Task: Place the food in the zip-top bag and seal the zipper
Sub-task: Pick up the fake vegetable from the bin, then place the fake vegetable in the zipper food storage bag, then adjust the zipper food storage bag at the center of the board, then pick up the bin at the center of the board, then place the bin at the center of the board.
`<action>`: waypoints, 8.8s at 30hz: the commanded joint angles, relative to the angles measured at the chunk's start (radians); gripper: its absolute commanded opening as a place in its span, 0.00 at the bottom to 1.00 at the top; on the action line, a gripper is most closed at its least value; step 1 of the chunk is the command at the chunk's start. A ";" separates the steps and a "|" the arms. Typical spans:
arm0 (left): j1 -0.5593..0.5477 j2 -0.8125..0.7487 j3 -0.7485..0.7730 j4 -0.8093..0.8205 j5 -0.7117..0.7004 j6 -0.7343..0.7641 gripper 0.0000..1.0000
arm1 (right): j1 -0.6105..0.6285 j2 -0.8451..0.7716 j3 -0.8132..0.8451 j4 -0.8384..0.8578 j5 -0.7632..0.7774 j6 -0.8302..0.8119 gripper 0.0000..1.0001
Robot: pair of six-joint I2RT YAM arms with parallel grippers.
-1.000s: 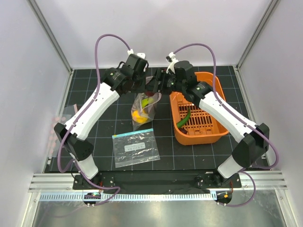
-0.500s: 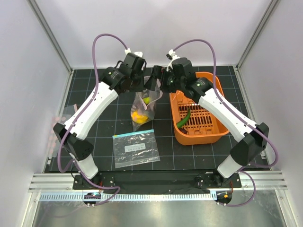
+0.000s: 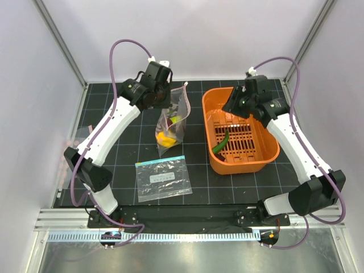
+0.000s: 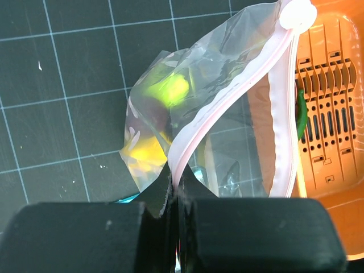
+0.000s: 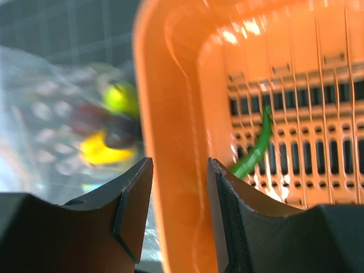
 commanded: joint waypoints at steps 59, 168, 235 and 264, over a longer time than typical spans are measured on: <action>-0.049 -0.010 0.073 0.032 -0.019 0.062 0.00 | 0.019 0.158 0.304 0.162 -0.486 0.133 0.09; 0.121 -0.005 0.114 -0.045 0.033 -0.096 0.03 | -0.209 -0.072 0.134 -0.230 0.206 -0.140 0.76; 0.123 -0.044 0.028 -0.023 0.041 -0.107 0.02 | -0.359 0.072 -0.185 0.131 -0.173 -0.193 0.01; 0.123 -0.056 0.042 -0.045 0.026 -0.107 0.02 | -0.398 0.316 0.442 -0.796 -0.431 -0.045 0.01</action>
